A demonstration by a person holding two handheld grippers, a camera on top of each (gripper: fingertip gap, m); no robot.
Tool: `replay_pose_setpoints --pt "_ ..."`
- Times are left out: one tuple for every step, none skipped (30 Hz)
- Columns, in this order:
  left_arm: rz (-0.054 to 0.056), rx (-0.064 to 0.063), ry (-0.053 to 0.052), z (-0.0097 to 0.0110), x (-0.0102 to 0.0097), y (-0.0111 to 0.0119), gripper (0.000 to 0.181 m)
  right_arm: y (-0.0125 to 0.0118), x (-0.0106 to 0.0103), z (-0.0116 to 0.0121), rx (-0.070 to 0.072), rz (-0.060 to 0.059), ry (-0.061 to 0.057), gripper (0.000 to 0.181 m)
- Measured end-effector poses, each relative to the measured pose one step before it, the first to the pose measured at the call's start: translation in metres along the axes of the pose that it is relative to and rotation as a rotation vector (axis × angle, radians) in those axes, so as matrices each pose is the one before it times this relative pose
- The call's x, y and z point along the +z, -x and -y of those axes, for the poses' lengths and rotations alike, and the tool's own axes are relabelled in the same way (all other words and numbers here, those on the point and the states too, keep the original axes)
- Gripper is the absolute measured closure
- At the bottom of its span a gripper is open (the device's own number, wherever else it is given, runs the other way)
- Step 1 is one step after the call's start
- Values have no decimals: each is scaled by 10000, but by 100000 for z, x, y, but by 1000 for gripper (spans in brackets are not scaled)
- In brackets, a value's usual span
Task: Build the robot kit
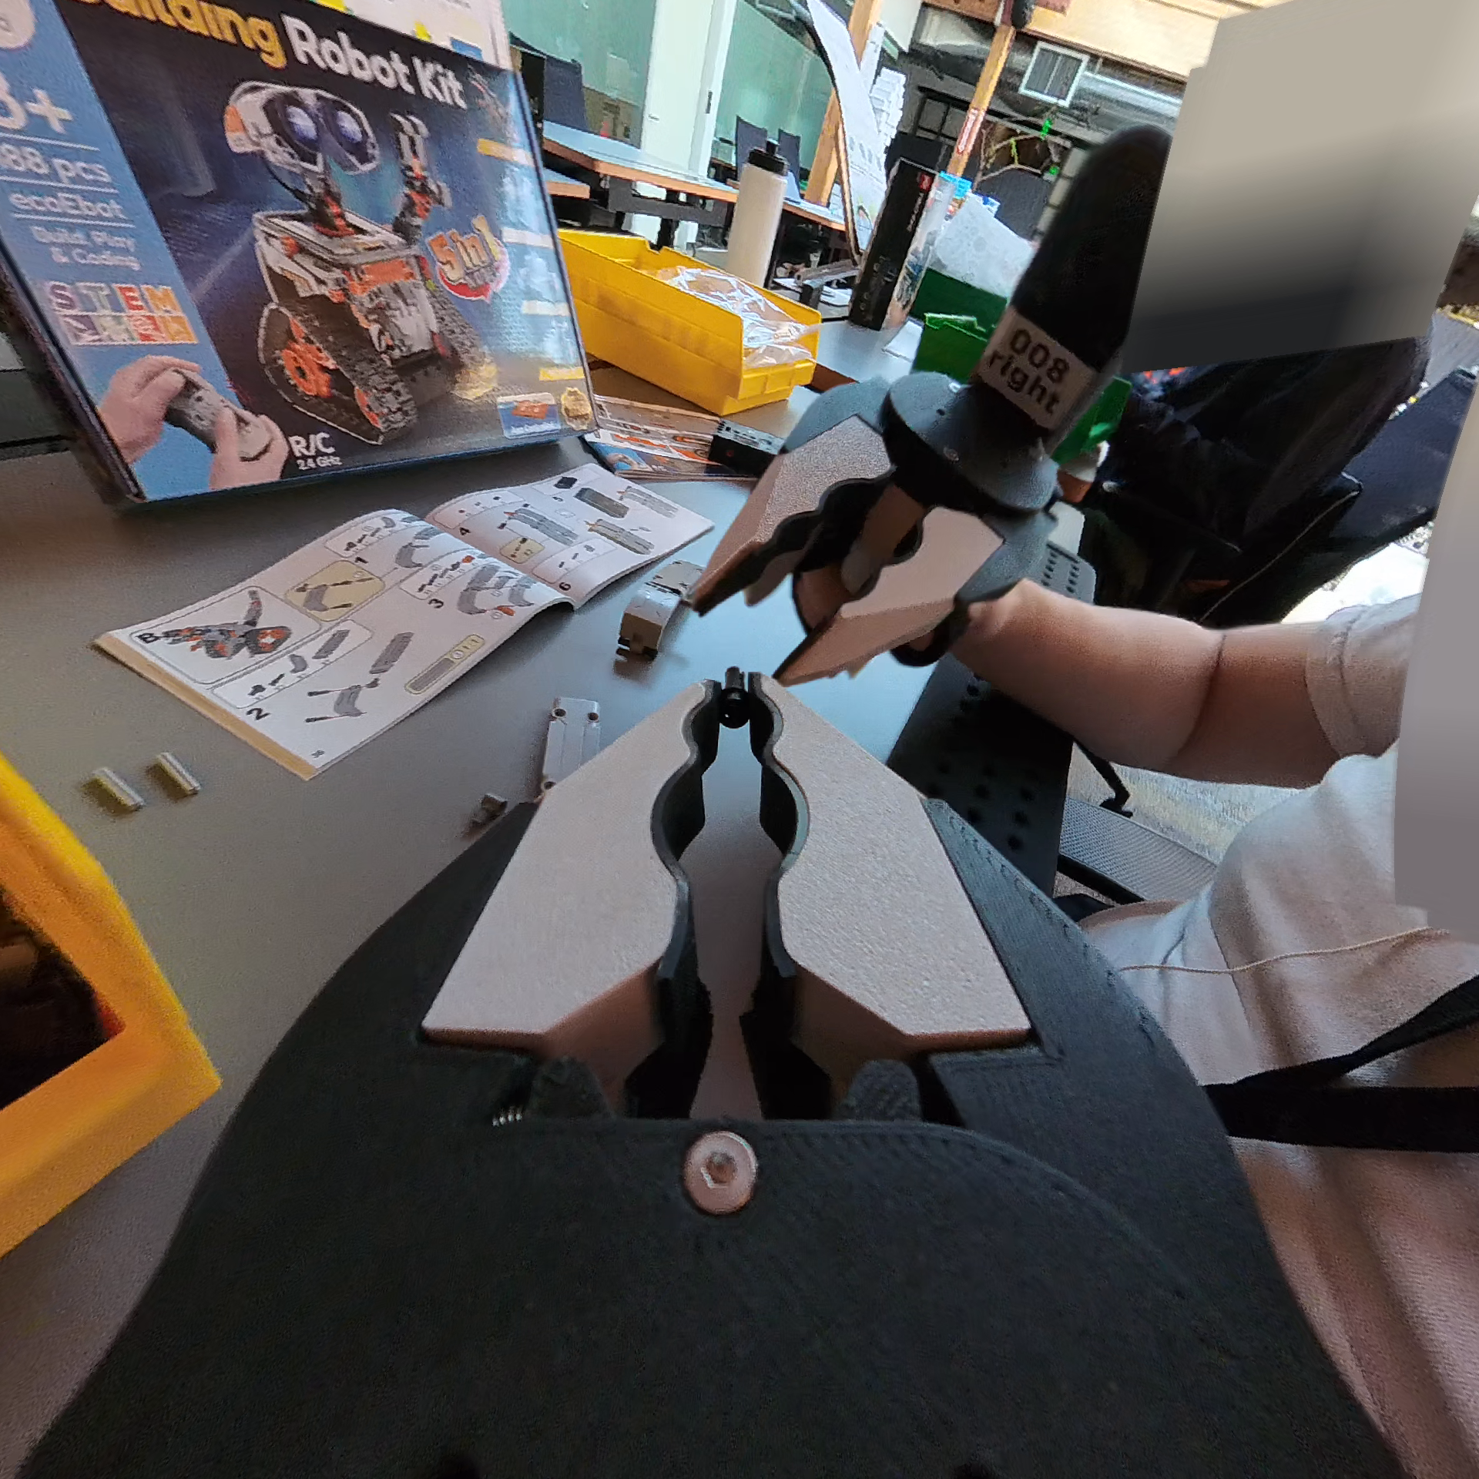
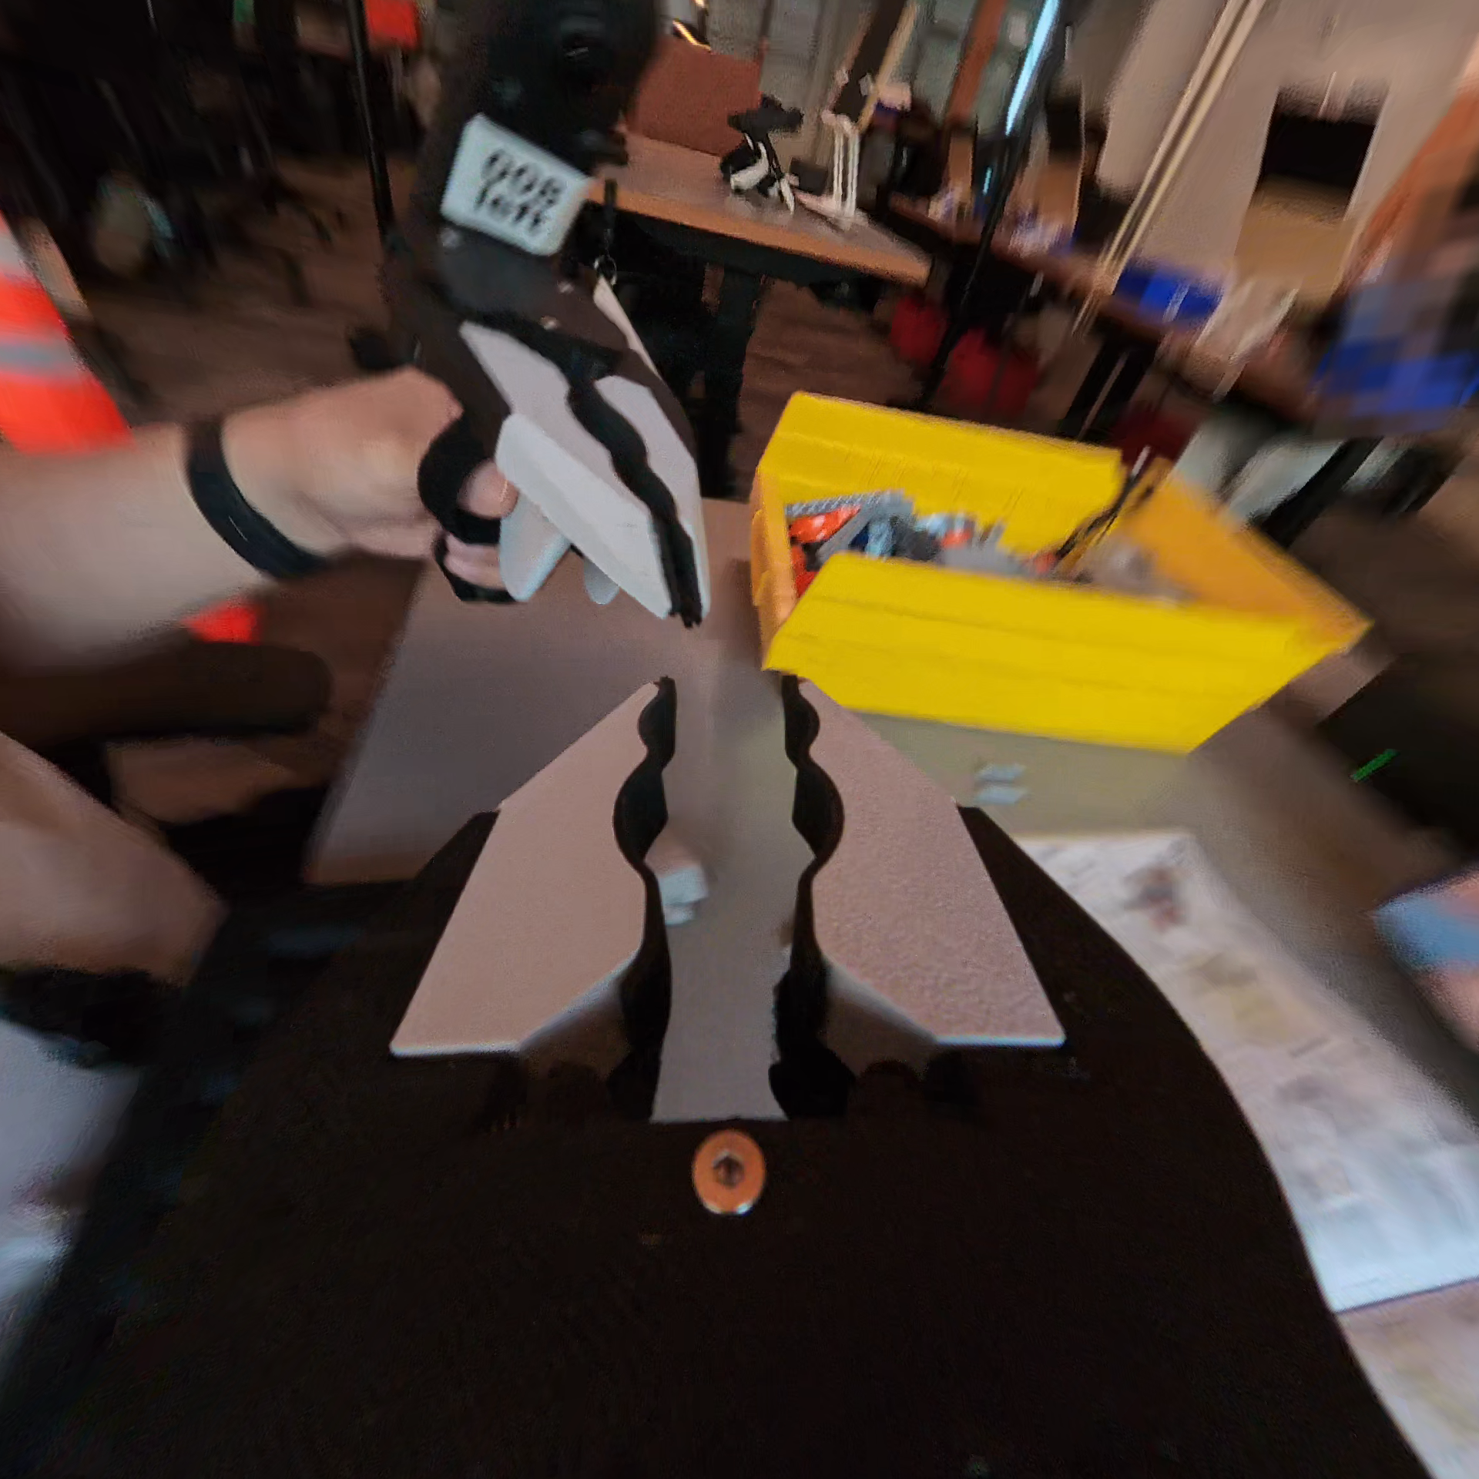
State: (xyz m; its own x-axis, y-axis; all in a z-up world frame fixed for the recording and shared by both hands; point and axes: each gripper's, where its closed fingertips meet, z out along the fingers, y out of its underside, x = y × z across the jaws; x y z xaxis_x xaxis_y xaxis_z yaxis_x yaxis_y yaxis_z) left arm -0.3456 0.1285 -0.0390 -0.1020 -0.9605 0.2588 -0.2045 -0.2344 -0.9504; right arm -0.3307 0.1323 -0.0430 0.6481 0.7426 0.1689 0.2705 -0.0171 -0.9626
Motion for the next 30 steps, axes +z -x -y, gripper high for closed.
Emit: replay_pose_setpoints --pt "103 -90 -52 153 -403 285 177 365 -249 -172 2129 446 222 154" --pt "101 -41 -11 91 -468 201 177 1356 -167 -259 2156 841 147 154" --pt "122 26 15 26 -502 184 177 1539 123 -981 1862 843 236 154" --pt "156 63 6 -41 -518 219 177 577 520 -1899 1440 335 585 155" --pt "136 45 -18 -66 -460 215 177 -390 721 -2193 982 -72 803 157" --pt "59 -12 -31 -75 -366 150 177 -1087 761 -1653 481 -341 709 157" --pt "-29 -63 -44 -48 -249 63 177 -1717 691 -1058 246 -673 524 157" --pt "-59 -76 -65 4 -170 44 177 -1691 651 -654 320 -677 391 155" --pt "-51 -65 -79 81 -109 32 177 -853 675 -194 341 -234 191 151" --pt "-70 -55 -77 131 -117 -65 177 -214 534 24 347 73 73 150" --pt "-86 -40 -62 140 -137 -191 177 -187 302 40 281 -13 93 150" --pt "-51 5 -51 119 -208 -212 177 19 107 288 178 32 -74 148" --pt "16 58 -48 89 -251 -152 177 -113 3 436 135 -69 -200 145" --pt "54 71 -40 37 -270 -89 177 -235 -33 533 106 -148 -272 142" --pt "37 41 -42 9 -279 -62 177 -306 -37 551 92 -170 -308 140" --pt "-4 -9 -50 6 -266 -65 177 -197 -19 569 131 -91 -341 136" --pt "-32 -45 -58 1 -254 -42 177 -171 11 583 171 -51 -339 132" --pt "-33 -55 -60 11 -226 -7 177 -153 28 496 172 -24 -252 131" --pt "-12 -49 -64 26 -215 45 177 -77 33 446 141 14 -194 131" --pt "-8 -43 -76 48 -199 66 177 -73 53 454 17 -7 -185 131" --pt "-28 -45 -82 59 -174 28 177 -353 96 290 -65 -184 -86 132" --pt "-27 -55 -67 46 -147 34 177 -408 135 136 -37 -213 -2 132" --pt "-25 -45 -44 2 -121 21 177 -125 155 104 39 -21 4 133" --pt "-21 -23 -13 -46 -88 7 177 19 132 86 125 69 -3 135" --pt "-8 -10 21 -111 -59 2 177 15 118 79 106 80 6 137" --pt "3 0 29 -117 -63 3 177 -105 121 63 84 37 41 140" --pt "5 5 14 -120 -59 5 176 -113 123 87 108 58 41 143" --pt "-3 -12 8 -109 -56 -9 177 -77 148 99 144 104 41 146" --pt "-15 -28 4 -101 -56 3 177 -28 201 19 128 147 107 150" --pt "-18 -32 3 -100 -66 -3 177 -60 217 -52 134 138 153 155"
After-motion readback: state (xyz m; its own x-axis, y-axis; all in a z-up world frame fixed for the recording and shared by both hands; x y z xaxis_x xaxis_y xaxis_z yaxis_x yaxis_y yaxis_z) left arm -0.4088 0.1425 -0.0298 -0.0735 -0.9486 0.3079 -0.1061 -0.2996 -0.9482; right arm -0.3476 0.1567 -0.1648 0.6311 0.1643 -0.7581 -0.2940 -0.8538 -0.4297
